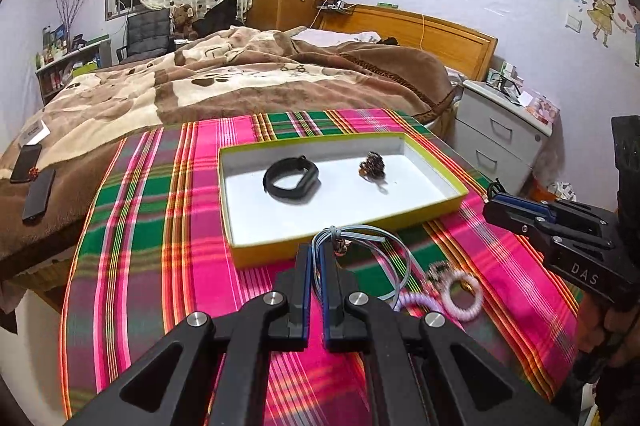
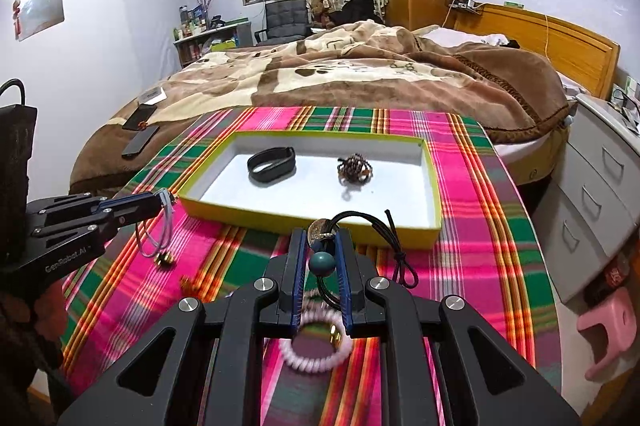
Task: Organize jewelry
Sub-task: 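Carry the wire coil bracelet with the left tool while the right tool carries the necklace into the box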
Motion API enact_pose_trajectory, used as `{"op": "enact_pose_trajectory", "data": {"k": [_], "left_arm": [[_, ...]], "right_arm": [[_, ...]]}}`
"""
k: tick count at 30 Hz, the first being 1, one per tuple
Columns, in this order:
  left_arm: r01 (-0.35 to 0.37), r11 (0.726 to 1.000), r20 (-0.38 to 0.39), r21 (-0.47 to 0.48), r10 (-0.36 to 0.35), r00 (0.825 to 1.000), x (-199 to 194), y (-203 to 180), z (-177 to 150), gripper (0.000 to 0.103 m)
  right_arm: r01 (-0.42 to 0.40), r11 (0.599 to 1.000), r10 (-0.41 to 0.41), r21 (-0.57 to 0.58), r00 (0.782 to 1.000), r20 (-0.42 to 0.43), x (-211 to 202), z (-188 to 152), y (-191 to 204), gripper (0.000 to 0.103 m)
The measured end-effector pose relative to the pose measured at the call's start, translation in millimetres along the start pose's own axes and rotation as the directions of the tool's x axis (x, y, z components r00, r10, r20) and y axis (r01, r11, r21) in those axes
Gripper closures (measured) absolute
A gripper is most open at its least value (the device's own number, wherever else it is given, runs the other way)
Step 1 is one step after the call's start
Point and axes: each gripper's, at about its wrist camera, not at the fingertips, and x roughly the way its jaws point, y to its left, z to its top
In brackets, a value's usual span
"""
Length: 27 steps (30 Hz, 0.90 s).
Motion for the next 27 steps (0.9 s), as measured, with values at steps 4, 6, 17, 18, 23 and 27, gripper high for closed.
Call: {"op": "enact_pose_trajectory", "data": {"k": [4,6,17,18,23,27], "left_arm": [[-0.012,1.0,-0.013,0.001,0.012,1.0,20.6,7.8,14.8,0.1],[-0.018,1.0,-0.017,0.004,0.018,1.0,28.9,11.4,20.4,0.1],[-0.063,0.998,-0.079,-0.016,0.062,0.995,83.5,37.4,39.3,0.1],[-0.067,0.998,-0.085,-0.018,0.065,0.994,88.0,39.7,40.1,0.1],[-0.094,0.995,-0.103,-0.023,0.091,0.991,104.9,47.2,43.8,0.1],[-0.11,0.994,-0.114,-0.026,0.106,0.988,117.1,52.7,46.4,0.1]], "right_arm": [[0.0,1.0,0.0,-0.001,1.0,-0.006,16.4,12.3,-5.7,0.088],[0.001,1.0,-0.001,0.001,1.0,-0.012,26.7,18.8,-9.8,0.088],[0.018,1.0,-0.019,-0.003,0.997,-0.081,89.7,40.9,-29.0,0.088],[0.022,1.0,-0.022,-0.002,0.996,-0.089,94.3,41.3,-30.5,0.088],[0.037,0.999,-0.034,0.02,0.991,-0.133,122.1,45.2,-45.6,0.088],[0.045,0.999,-0.04,0.029,0.989,-0.145,134.5,49.4,-53.0,0.088]]}}
